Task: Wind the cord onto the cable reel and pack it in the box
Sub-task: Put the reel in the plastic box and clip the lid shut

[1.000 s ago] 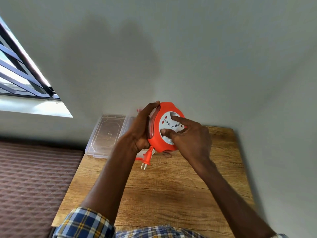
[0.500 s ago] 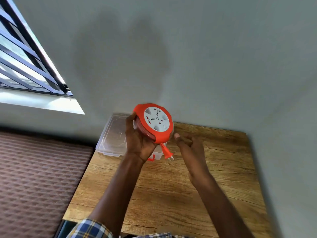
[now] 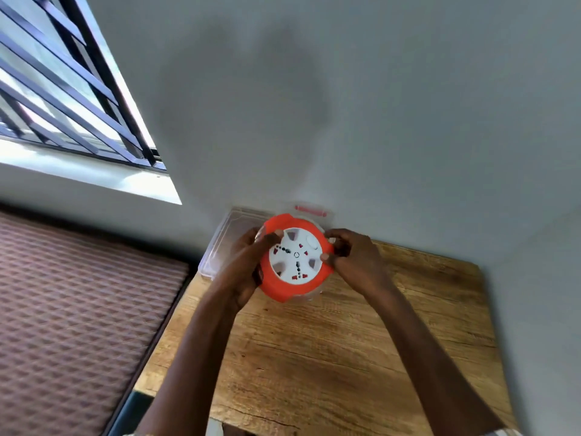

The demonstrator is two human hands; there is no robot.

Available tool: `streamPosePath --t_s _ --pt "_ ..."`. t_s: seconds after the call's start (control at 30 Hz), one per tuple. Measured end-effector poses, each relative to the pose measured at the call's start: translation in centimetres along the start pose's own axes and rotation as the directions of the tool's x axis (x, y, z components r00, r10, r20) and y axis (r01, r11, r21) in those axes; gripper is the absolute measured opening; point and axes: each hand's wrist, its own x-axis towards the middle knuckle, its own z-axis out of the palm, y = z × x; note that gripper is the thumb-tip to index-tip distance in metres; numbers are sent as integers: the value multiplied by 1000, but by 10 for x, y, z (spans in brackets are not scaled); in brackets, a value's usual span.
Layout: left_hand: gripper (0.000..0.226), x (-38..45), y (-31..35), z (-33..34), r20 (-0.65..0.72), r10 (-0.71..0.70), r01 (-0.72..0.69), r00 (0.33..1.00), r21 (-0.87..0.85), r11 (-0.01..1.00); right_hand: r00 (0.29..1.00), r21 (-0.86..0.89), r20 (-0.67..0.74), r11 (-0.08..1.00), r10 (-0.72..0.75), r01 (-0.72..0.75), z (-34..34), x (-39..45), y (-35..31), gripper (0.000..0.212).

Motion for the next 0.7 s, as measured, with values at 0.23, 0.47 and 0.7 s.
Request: streamPosePath --t_s 0.23,0.47,0.7 --pt "47 18 -20 -8 -193 32 -74 981 -215 974 925 -260 -325 959 -195 111 30 15 -17 64" --pt "65 27 -27 -8 -104 -9 -34 995 -398 917 968 403 16 885 251 -236 60 20 -19 52" --pt "48 32 -25 -15 -180 38 -4 983 189 982 973 194 129 957 193 -216 45 48 -10 49"
